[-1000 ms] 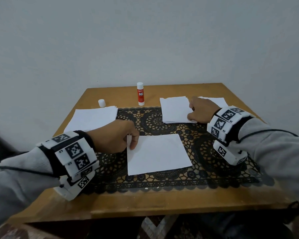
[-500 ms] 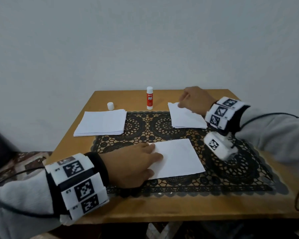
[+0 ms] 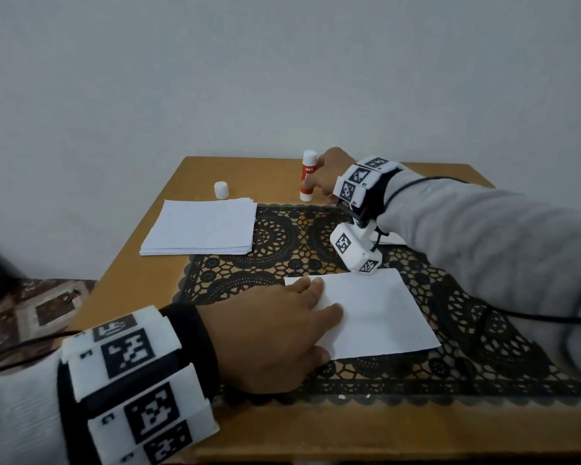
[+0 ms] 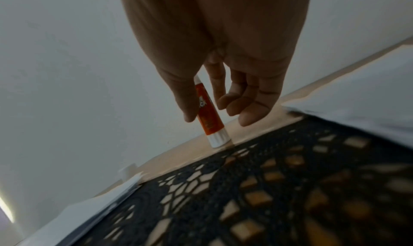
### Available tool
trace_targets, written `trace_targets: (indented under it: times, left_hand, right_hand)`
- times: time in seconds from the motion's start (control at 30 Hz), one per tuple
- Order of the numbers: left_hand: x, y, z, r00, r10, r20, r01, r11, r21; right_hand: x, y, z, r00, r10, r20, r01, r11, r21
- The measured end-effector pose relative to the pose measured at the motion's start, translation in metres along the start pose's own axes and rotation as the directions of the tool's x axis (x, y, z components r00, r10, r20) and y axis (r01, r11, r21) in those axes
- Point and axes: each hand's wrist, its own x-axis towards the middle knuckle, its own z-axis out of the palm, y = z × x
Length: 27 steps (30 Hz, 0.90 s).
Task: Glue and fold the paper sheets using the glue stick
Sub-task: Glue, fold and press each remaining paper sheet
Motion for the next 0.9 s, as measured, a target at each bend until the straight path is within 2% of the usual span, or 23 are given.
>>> trace_targets:
  times: [0.13, 0.27, 0.47, 0.57, 0.77, 0.9]
  left_hand:
    - [0.000, 0.000, -0.001, 1.000, -0.007, 0.023, 0.007, 1.000, 0.007]
    - [-0.001, 0.006, -0.004, 0.996, -0.054, 0.073, 0.054, 0.999, -0.005]
    - [0.002, 0.035, -0.010, 0.983, -0.126, 0.133, 0.124, 0.992, 0.023]
    - [0.001, 0.043, -0.010, 0.976, -0.155, 0.154, 0.156, 0.988, 0.006]
    - [-0.002, 0.042, -0.011, 0.976, -0.130, 0.177, 0.131, 0.991, 0.010]
    - [-0.001, 0.044, -0.008, 0.976, -0.135, 0.171, 0.134, 0.991, 0.016]
  right_hand:
    - [-0.013, -0.004, -0.004, 0.997, -0.051, -0.058, 0.053, 0.998, 0.024]
    - [-0.035, -0.003, -0.020, 0.974, -0.188, -0.126, 0.190, 0.982, 0.005]
    - [-0.087, 0.007, -0.042, 0.941, -0.303, 0.152, 0.300, 0.953, 0.045]
    - [-0.118, 0.015, -0.043, 0.908, -0.343, 0.240, 0.357, 0.934, -0.019]
    - [-0.147, 0.020, -0.030, 0.859, -0.397, 0.322, 0.422, 0.907, -0.008]
    - [-0.147, 0.019, -0.011, 0.853, -0.454, 0.257, 0.487, 0.870, -0.080]
